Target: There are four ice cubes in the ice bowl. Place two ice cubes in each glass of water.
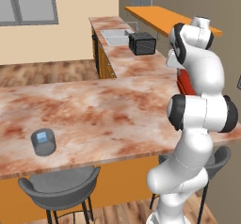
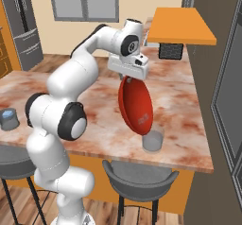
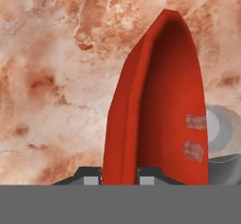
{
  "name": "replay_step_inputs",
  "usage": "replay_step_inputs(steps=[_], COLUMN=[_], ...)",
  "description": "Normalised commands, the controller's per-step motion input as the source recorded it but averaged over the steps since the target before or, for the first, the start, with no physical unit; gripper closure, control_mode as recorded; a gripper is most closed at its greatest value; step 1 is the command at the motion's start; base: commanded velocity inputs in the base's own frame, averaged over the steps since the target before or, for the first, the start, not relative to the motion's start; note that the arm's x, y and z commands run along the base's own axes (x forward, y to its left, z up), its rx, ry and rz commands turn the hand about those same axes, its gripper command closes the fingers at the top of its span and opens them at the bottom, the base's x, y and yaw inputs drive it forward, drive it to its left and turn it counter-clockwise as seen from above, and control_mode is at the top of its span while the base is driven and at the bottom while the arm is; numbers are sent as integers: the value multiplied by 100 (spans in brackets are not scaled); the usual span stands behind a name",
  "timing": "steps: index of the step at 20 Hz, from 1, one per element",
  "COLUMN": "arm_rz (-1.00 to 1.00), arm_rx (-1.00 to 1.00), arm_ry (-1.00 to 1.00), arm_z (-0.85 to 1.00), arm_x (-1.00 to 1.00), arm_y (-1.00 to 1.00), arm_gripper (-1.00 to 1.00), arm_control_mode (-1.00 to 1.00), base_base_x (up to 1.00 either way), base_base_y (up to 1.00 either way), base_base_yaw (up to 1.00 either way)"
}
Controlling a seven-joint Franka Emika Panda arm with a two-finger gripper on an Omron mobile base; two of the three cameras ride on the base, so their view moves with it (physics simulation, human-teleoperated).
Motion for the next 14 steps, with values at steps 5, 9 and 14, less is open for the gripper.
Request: replay_step_inputs(steps=[5, 9, 14], arm_rz=[0, 0, 1], arm_rx=[2, 1, 0], arm_ry=[-3, -4, -3], arm_z=[1, 10, 14], arm_x=[-16, 0, 0], arm_y=[-3, -3, -5], arm_gripper=[100, 100, 100], arm_control_mode=[-100, -100, -100], base_base_x=[0, 0, 0], base_base_y=[0, 0, 0], base_base_yaw=[0, 0, 0])
